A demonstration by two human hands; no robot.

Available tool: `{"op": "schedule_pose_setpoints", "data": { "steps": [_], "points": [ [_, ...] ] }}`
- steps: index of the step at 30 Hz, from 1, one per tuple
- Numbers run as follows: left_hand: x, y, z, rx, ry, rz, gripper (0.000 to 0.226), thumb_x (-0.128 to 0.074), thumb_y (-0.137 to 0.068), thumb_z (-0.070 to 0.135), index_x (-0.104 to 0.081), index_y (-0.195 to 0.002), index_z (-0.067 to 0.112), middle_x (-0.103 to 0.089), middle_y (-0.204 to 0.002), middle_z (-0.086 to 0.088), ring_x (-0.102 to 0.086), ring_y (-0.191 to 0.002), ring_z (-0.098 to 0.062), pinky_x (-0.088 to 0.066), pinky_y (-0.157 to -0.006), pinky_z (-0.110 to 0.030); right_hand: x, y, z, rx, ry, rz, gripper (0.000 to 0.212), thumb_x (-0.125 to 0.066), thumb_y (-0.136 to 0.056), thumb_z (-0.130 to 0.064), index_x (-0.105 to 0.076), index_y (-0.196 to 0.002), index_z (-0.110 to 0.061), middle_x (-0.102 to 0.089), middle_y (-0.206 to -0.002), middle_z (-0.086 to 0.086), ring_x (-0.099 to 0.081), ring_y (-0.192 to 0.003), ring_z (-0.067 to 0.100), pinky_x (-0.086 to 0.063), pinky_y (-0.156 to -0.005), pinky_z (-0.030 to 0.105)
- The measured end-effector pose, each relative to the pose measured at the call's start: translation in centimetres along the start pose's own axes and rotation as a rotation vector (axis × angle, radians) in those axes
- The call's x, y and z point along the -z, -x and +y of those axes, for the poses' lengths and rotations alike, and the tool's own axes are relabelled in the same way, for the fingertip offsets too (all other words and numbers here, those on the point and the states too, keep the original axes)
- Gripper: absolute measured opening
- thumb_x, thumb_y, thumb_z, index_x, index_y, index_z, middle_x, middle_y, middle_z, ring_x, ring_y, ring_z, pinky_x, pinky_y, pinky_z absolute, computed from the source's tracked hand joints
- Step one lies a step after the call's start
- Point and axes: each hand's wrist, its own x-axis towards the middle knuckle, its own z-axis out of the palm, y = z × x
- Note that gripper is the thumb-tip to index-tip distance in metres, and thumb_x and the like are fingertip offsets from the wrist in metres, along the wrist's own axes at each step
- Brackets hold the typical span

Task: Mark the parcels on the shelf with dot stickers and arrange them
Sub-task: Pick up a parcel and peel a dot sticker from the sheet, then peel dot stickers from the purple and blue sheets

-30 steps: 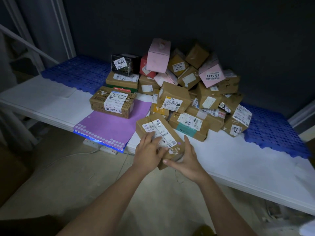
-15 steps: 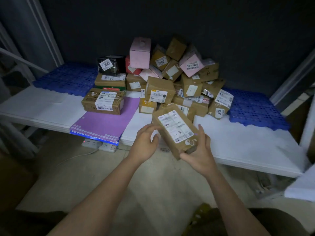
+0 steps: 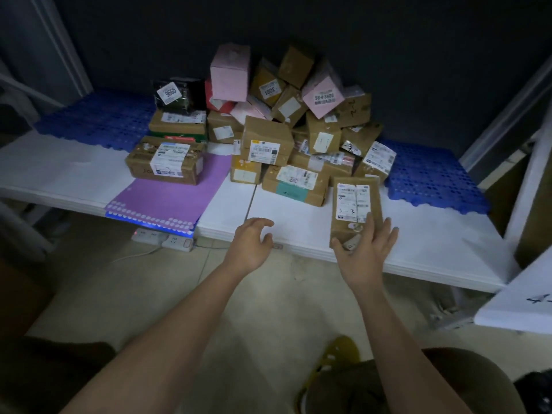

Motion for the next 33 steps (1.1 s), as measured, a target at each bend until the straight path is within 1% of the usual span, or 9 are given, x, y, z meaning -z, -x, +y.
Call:
{"op": "schedule_pose_setpoints", "data": {
  "steps": [2, 5, 11, 16, 20, 23, 26, 30, 33],
  "points": [
    [1.3, 0.4, -2.2, 0.072, 0.021, 0.048, 0.029, -0.052, -0.092, 0.005, -0.061, -0.12, 0.008, -0.054, -0.129, -0.012, -0.054, -0.116, -0.025, -0.035, -0.098, -0.023, -1.7, 1.1, -1.1, 0.065, 0.076, 0.021, 0.081, -0.072, -0.08, -0.03, -0.031, -0.146, -0.009, -0.004, -0.156, 0.023, 0.007, -0.143, 0.043, -0.006, -0.112, 0.06],
    [3.2, 1.1, -5.6, 0.168, 0.03, 0.128, 0.029, -0.052, -0.09, 0.004, -0.061, -0.118, 0.008, -0.056, -0.121, -0.013, -0.058, -0.102, -0.028, -0.039, -0.093, -0.025, -4.4, 2.0, -3.3, 0.167, 0.114, -0.008, 0.072, -0.071, -0.08, -0.025, -0.038, -0.142, -0.008, -0.009, -0.155, 0.025, 0.005, -0.143, 0.038, 0.0, -0.114, 0.056],
    [6.8, 0.8, -11.8, 0.339, 0.109, 0.332, 0.02, -0.055, -0.087, 0.005, -0.063, -0.105, 0.006, -0.061, -0.104, -0.02, -0.061, -0.091, -0.035, -0.049, -0.088, -0.042, -10.9, 3.2, -10.8, 0.518, -0.037, -0.211, 0.043, -0.061, -0.084, -0.02, -0.056, -0.126, -0.012, -0.024, -0.152, 0.019, -0.005, -0.144, 0.03, -0.018, -0.116, 0.047],
    [9.5, -0.1, -14.3, 0.397, 0.131, 0.44, 0.015, -0.055, -0.09, 0.011, -0.06, -0.103, 0.005, -0.06, -0.105, -0.018, -0.06, -0.091, -0.032, -0.046, -0.084, -0.035, -16.5, 3.2, -16.5, 0.649, -0.072, -0.334, 0.041, -0.055, -0.082, -0.028, -0.062, -0.118, -0.009, -0.035, -0.146, 0.02, -0.016, -0.14, 0.031, -0.02, -0.115, 0.042],
    [11.2, -1.2, -16.1, 0.436, 0.158, 0.48, 0.009, -0.057, -0.088, 0.013, -0.058, -0.096, 0.009, -0.061, -0.101, -0.016, -0.06, -0.092, -0.033, -0.048, -0.085, -0.042, -19.6, 3.1, -19.3, 0.728, -0.077, -0.44, 0.044, -0.065, -0.073, -0.034, -0.065, -0.111, -0.01, -0.049, -0.13, 0.017, -0.033, -0.126, 0.028, -0.034, -0.108, 0.041],
    [11.7, -1.7, -17.0, 0.444, 0.174, 0.494, 0.011, -0.058, -0.087, 0.011, -0.058, -0.098, 0.007, -0.058, -0.103, -0.015, -0.06, -0.096, -0.034, -0.048, -0.087, -0.043, -20.8, 3.3, -19.8, 0.754, -0.046, -0.574, 0.064, -0.068, -0.064, -0.051, -0.062, -0.117, -0.014, -0.049, -0.127, 0.012, -0.039, -0.122, 0.029, -0.035, -0.104, 0.036],
    [12.1, -2.2, -17.5, 0.404, 0.154, 0.502, 0.012, -0.059, -0.086, 0.011, -0.059, -0.097, 0.007, -0.062, -0.098, -0.014, -0.059, -0.095, -0.034, -0.048, -0.086, -0.044, -21.6, 2.8, -19.9, 0.751, -0.103, -0.539, 0.064, -0.06, -0.07, -0.061, -0.063, -0.114, -0.015, -0.052, -0.121, 0.008, -0.041, -0.117, 0.024, -0.032, -0.101, 0.027],
    [13.3, -3.8, -17.4, 0.359, 0.093, 0.51, 0.016, -0.059, -0.086, 0.009, -0.06, -0.102, 0.005, -0.064, -0.095, -0.014, -0.057, -0.097, -0.035, -0.045, -0.089, -0.043, -22.5, -0.3, -22.4, 0.613, -0.129, -0.48, 0.05, -0.065, -0.086, -0.039, -0.056, -0.126, -0.009, -0.049, -0.126, 0.013, -0.041, -0.121, 0.03, -0.03, -0.103, 0.029],
    [14.4, -5.6, -17.6, 0.361, 0.053, 0.499, 0.024, -0.056, -0.088, 0.012, -0.058, -0.111, 0.008, -0.059, -0.106, -0.014, -0.052, -0.106, -0.034, -0.042, -0.095, -0.04, -23.7, -3.2, -25.2, 0.454, -0.135, -0.489, 0.069, -0.069, -0.085, -0.033, -0.038, -0.142, -0.012, -0.038, -0.139, 0.016, -0.03, -0.132, 0.033, -0.026, -0.108, 0.036]
  ]
}}
